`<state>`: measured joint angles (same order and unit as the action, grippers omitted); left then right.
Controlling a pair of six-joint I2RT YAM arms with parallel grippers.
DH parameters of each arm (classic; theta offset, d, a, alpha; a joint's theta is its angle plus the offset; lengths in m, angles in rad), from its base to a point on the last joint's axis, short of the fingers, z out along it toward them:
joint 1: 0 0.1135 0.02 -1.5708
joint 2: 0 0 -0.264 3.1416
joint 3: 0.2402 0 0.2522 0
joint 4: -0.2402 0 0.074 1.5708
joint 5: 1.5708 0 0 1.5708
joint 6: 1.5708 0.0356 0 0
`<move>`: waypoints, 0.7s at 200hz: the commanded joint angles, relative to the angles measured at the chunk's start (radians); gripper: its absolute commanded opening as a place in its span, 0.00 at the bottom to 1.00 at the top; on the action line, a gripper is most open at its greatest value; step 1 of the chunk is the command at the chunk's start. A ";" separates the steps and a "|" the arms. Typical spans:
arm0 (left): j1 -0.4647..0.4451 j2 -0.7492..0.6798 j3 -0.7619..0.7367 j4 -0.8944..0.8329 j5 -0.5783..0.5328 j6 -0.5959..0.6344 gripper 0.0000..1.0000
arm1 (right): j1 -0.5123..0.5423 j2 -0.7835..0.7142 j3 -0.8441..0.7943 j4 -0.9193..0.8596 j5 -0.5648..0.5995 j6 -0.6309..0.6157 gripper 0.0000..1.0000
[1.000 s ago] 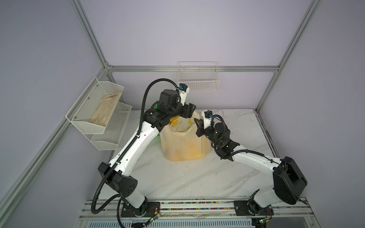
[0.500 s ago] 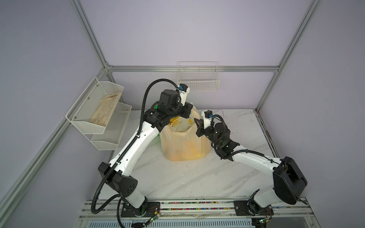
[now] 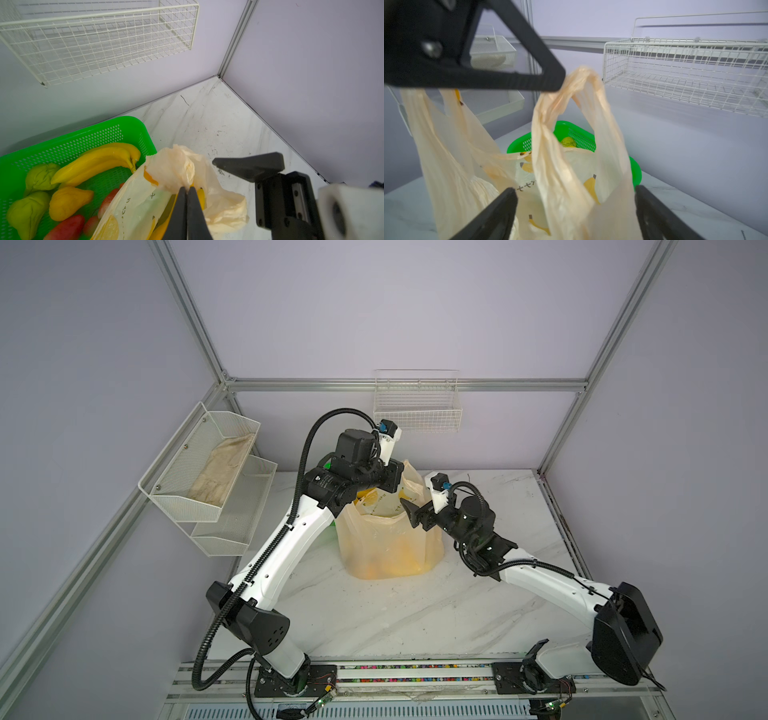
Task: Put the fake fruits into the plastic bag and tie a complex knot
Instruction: 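Hold the handle tip with the left gripper while the right gripper draws back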
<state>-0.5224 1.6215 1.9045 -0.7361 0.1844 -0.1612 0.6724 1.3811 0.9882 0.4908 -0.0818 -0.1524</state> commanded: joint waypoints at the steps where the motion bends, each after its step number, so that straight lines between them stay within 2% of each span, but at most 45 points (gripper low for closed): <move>1: 0.009 -0.001 0.141 -0.044 0.107 0.019 0.00 | -0.068 -0.047 0.027 -0.048 -0.115 -0.103 0.97; 19: 0.010 -0.008 0.142 -0.055 0.132 0.025 0.00 | -0.122 -0.034 0.064 -0.056 -0.227 -0.129 0.97; 41: 0.012 -0.012 0.144 -0.064 0.153 0.034 0.00 | -0.178 0.026 0.141 -0.065 -0.430 -0.151 0.97; 72: 0.018 -0.013 0.149 -0.073 0.186 0.037 0.00 | -0.184 0.141 0.310 -0.215 -0.613 -0.208 0.97; 79: 0.018 -0.011 0.151 -0.073 0.193 0.038 0.00 | -0.185 0.160 0.334 -0.249 -0.636 -0.237 0.97; 116: 0.028 -0.004 0.169 -0.074 0.209 0.031 0.00 | -0.184 0.220 0.331 -0.193 -0.707 -0.206 0.96; 129: 0.036 0.002 0.181 -0.074 0.210 0.022 0.00 | -0.184 0.236 0.322 -0.190 -0.715 -0.207 0.90; 140: 0.039 0.005 0.192 -0.073 0.213 0.019 0.00 | -0.184 0.248 0.312 -0.190 -0.708 -0.215 0.79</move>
<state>-0.4988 1.6260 1.9762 -0.8242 0.3668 -0.1463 0.4870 1.6100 1.3045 0.3016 -0.7227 -0.3405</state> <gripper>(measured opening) 0.047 0.865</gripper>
